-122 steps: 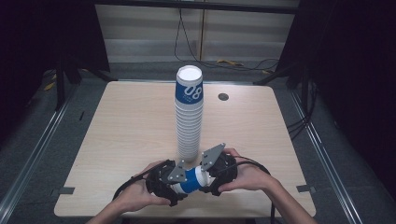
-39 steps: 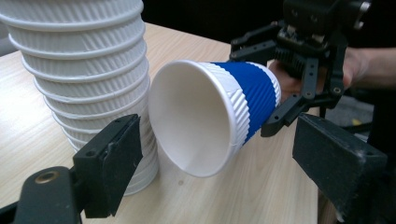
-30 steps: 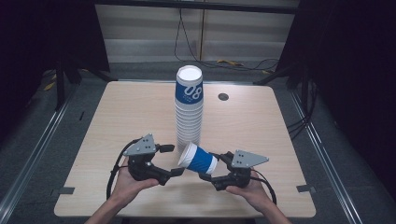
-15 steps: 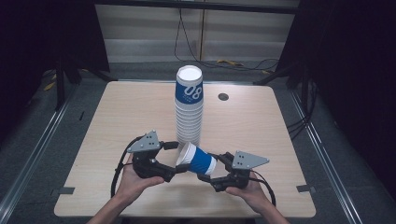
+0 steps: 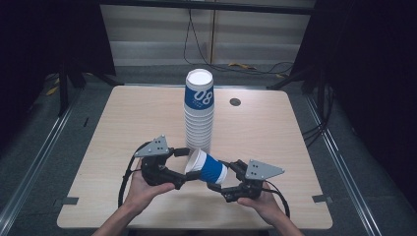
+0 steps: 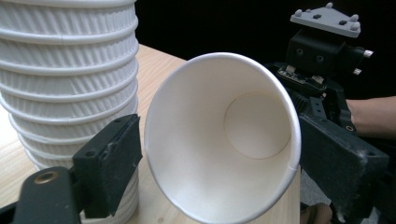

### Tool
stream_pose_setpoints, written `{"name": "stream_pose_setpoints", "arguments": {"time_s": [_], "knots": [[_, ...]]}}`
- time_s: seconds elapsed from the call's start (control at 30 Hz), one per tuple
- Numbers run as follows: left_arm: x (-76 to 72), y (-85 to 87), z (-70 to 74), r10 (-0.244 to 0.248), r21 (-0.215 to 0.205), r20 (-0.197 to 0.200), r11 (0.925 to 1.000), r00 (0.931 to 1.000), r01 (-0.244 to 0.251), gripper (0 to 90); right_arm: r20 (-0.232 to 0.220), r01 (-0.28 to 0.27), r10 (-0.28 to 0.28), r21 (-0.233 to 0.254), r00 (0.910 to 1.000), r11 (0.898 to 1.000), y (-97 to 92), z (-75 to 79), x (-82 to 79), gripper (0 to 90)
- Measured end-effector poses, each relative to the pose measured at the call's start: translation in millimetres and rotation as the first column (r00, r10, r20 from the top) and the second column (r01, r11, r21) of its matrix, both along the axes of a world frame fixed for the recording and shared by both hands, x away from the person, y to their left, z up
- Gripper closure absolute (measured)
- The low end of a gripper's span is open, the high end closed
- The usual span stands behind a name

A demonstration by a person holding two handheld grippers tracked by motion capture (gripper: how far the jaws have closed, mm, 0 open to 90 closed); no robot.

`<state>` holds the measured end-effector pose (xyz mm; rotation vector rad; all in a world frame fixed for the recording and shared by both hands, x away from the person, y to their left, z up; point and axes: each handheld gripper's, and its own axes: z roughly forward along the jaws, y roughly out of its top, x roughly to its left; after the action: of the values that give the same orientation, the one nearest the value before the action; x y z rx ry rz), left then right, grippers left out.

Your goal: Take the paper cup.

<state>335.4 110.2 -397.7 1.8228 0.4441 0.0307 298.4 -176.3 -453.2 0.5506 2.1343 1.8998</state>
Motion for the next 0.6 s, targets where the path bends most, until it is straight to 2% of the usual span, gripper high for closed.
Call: {"name": "stream_pose_setpoints", "arguments": {"time_s": [0.07,0.13,0.27,0.4,0.5,0.6], "knots": [[0.2,-1.6,-2.1,-0.002,-0.014,-0.001,0.9999,1.0,0.002,14.1,0.005,0.003,-0.003,0.007,1.0,1.0,-0.9,0.0,0.3,28.3],[0.5,-3.5,-3.7,-0.005,-0.002,-0.007,1.0,1.0,0.005,11.4,0.012,-0.001,0.001,0.003,0.9999,1.0,-1.0,0.6,-0.5,28.3],[3.3,-7.8,-8.3,-0.005,-0.006,-0.056,1.0,0.9984,0.005,0.0,0.023,-0.008,0.007,0.005,0.9997,1.0,0.7,1.0,-2.2,28.3],[5.5,-8.4,-8.3,-0.021,-0.02,-0.074,0.9996,0.997,0.019,0.4,0.028,-0.016,0.015,0.013,0.9995,1.0,1.3,1.3,-2.1,28.3],[7.7,-10.1,-8.2,-0.032,-0.065,-0.1,0.9976,0.9945,0.025,1.5,0.029,-0.019,0.018,0.021,0.9994,1.0,1.2,1.9,-1.9,28.3],[8.2,-12.8,-7.8,-0.033,-0.06,-0.103,0.9978,0.9941,0.027,2.3,0.041,-0.018,0.018,0.007,0.999,1.0,1.7,2.6,-2.0,28.3]]}}
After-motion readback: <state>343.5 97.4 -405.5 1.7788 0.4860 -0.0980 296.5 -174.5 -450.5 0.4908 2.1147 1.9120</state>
